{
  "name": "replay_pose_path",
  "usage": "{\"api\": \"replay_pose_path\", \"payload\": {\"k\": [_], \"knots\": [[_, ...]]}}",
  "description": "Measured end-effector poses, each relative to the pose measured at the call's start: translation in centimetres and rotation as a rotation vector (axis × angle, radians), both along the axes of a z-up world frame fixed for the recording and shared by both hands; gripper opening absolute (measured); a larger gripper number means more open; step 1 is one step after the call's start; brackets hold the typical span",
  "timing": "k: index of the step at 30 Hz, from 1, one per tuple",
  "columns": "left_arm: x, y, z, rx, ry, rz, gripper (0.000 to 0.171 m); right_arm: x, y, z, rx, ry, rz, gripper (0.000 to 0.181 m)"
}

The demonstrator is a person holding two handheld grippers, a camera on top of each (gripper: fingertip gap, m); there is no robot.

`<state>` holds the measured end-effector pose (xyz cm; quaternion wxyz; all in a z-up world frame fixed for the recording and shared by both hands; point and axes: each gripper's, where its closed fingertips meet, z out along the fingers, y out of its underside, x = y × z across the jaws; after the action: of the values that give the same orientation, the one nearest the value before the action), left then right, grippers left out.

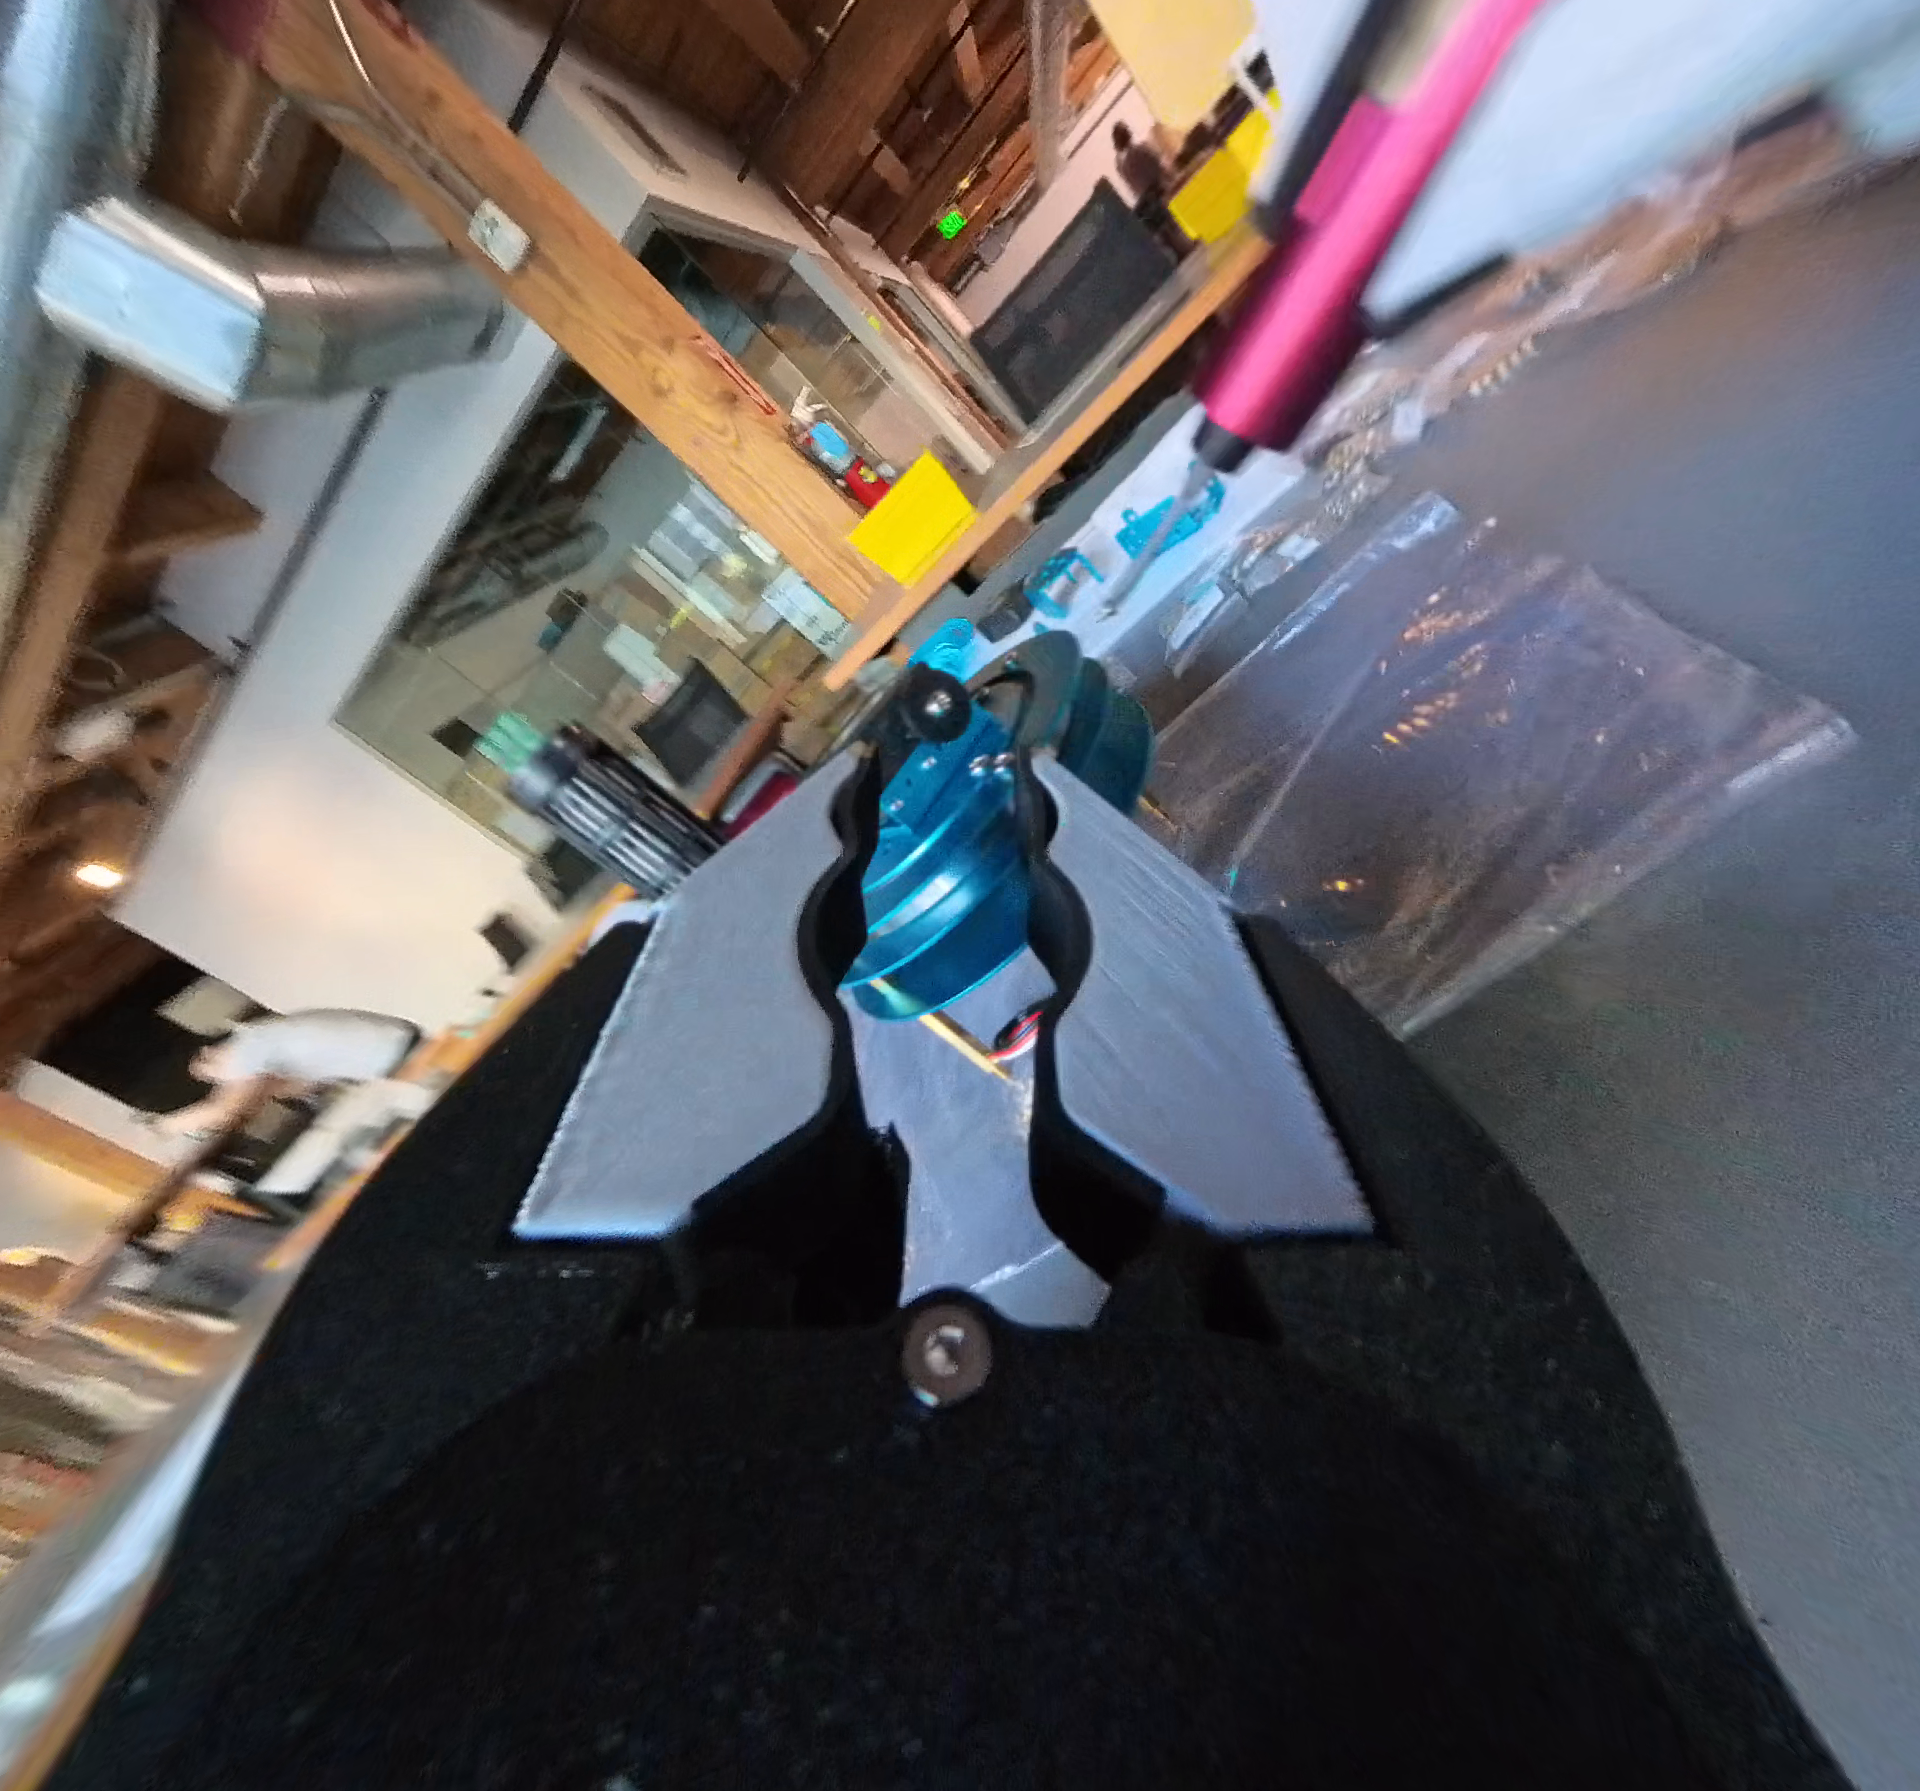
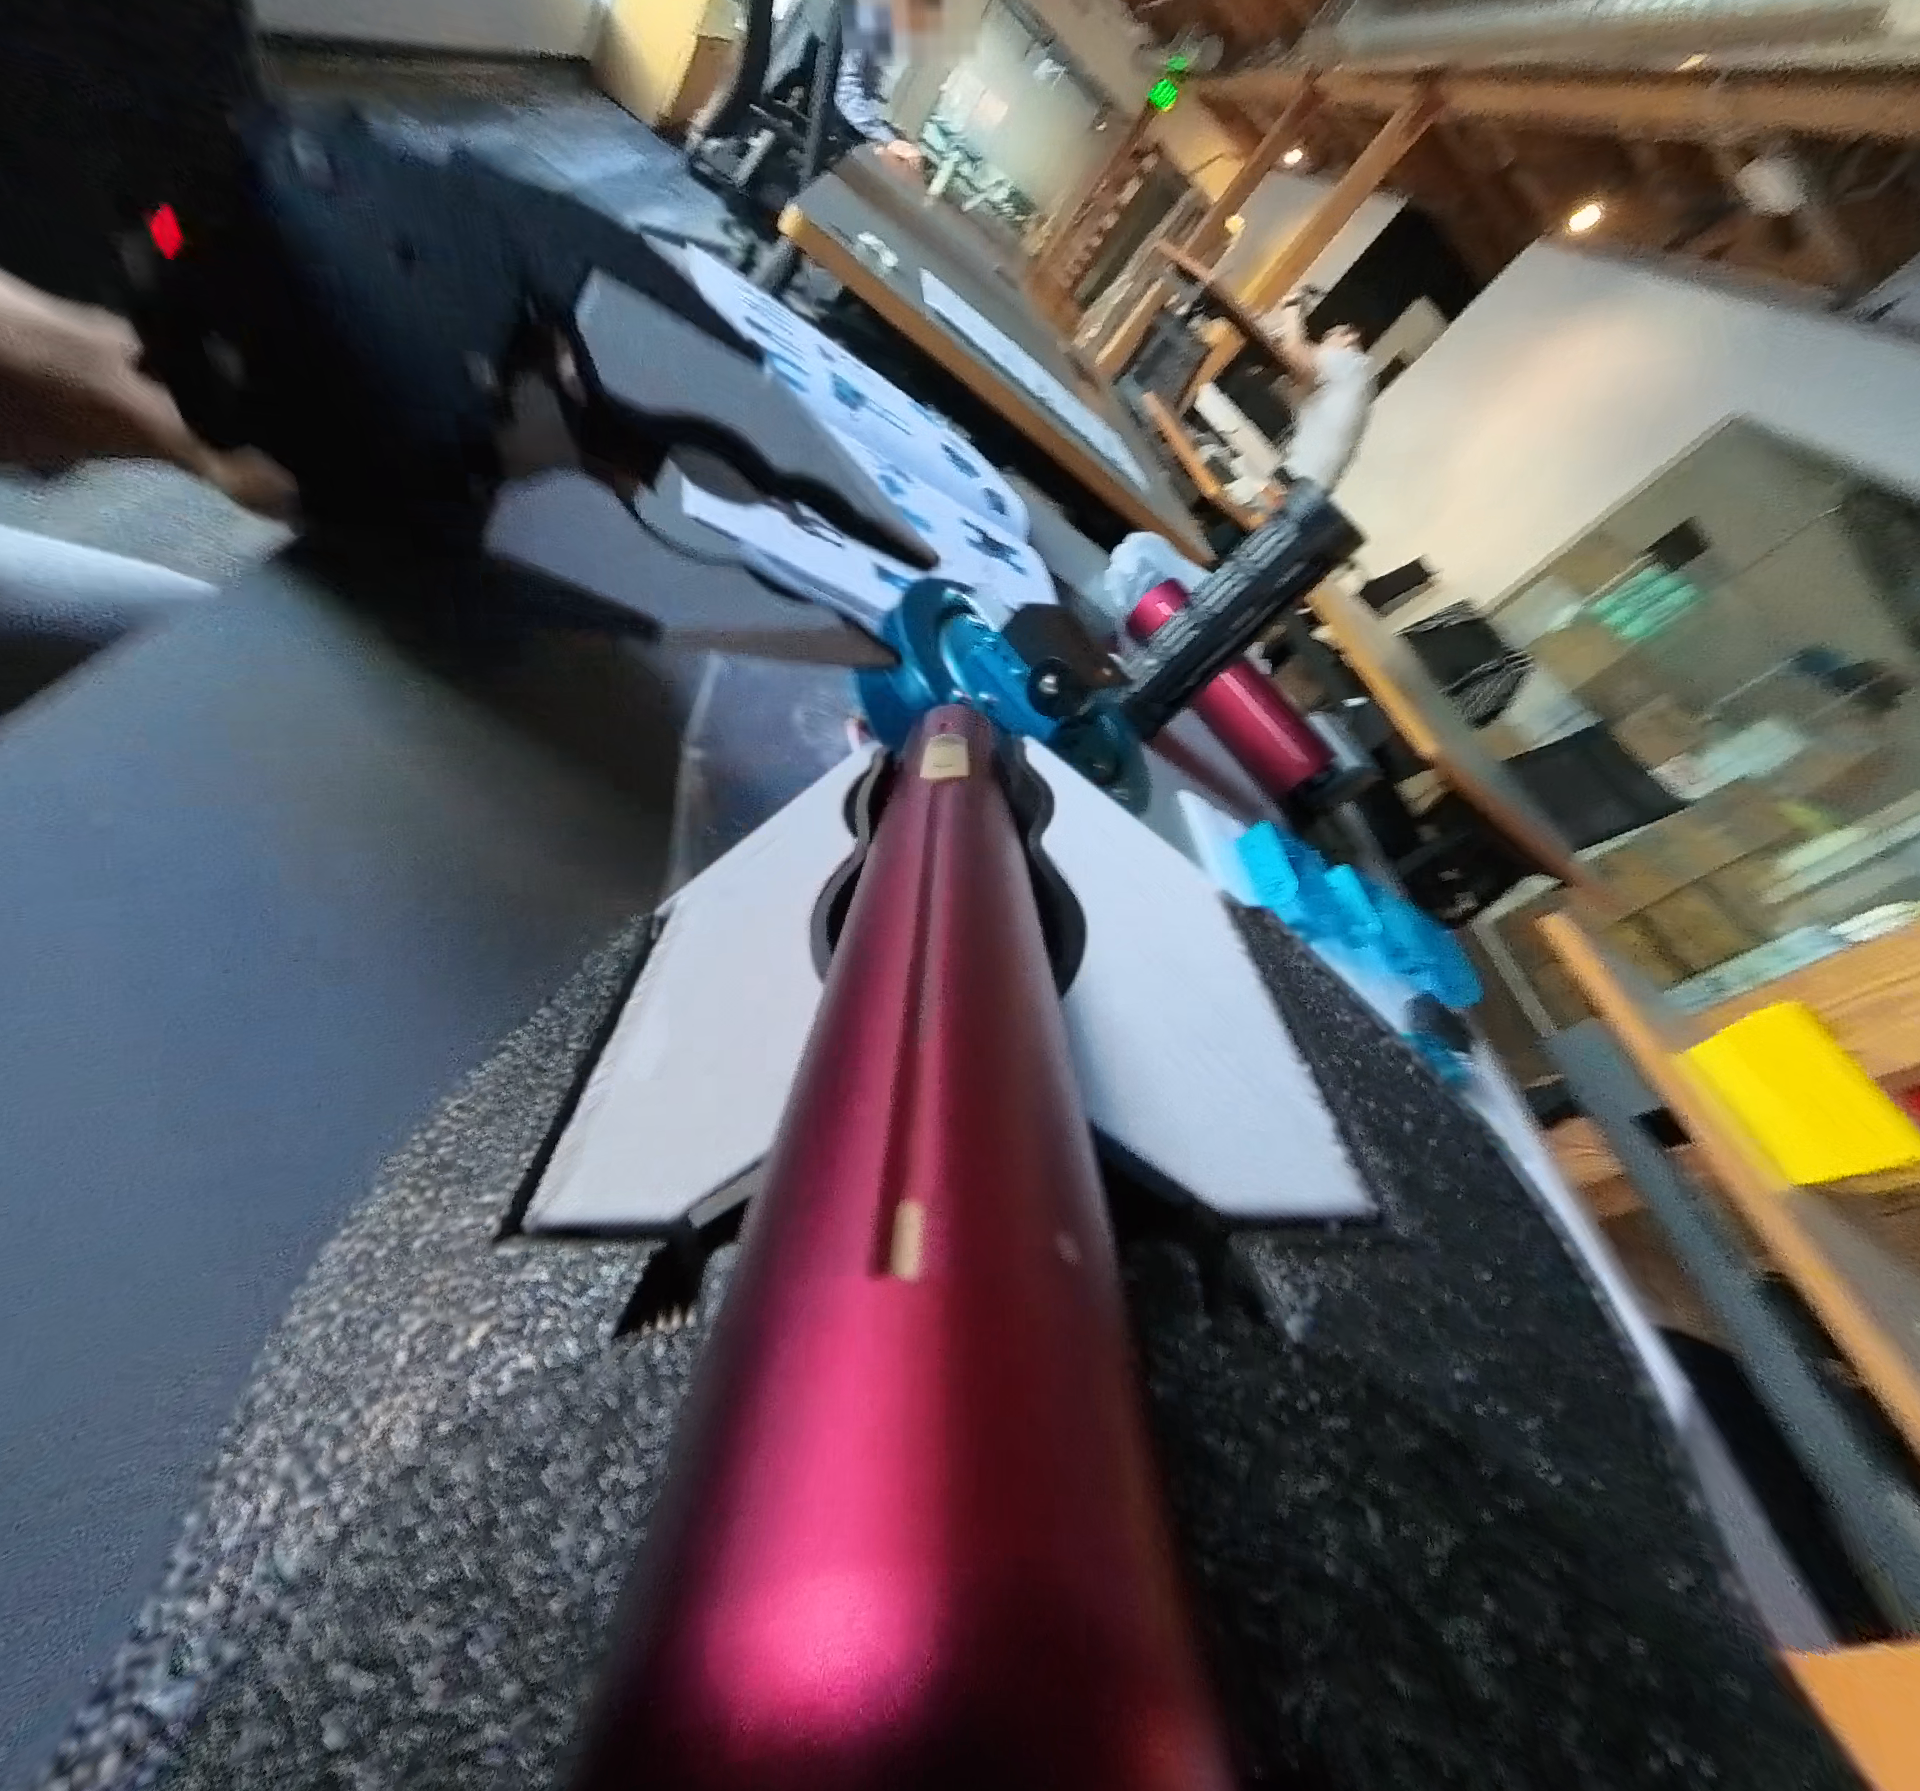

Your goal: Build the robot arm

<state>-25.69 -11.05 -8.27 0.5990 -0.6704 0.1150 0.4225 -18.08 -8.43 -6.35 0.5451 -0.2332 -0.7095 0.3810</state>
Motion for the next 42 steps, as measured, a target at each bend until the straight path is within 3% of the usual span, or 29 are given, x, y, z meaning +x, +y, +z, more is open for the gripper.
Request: {"api": "replay_pose_path", "payload": {"k": [4,7,11,19,29,35,42], "knots": [[-2.7,-0.3,1.8,0.081,-0.334,-0.130,0.027,-2.0,1.5,-1.0,0.171,0.137,-0.070,0.022],[-4.2,1.2,1.8,0.017,-0.608,-0.292,0.053,-3.4,2.0,-1.3,0.257,0.197,-0.081,0.022],[-5.5,3.1,2.0,-0.085,-0.804,-0.478,0.073,-4.2,2.0,-1.3,0.295,0.219,-0.078,0.022],[-6.2,3.7,1.7,-0.113,-0.944,-0.673,0.065,-5.0,1.8,-2.0,0.344,0.241,-0.055,0.022],[-6.2,3.6,-0.4,-0.187,-0.884,-0.632,0.059,-5.3,1.9,-2.0,0.277,0.209,-0.018,0.022],[-6.4,3.6,-0.3,-0.176,-0.872,-0.631,0.043,-5.5,1.6,-2.1,0.277,0.208,-0.019,0.022],[-6.4,3.6,-0.2,-0.170,-0.849,-0.628,0.041,-5.6,1.6,-1.8,0.261,0.216,-0.020,0.022]]}}
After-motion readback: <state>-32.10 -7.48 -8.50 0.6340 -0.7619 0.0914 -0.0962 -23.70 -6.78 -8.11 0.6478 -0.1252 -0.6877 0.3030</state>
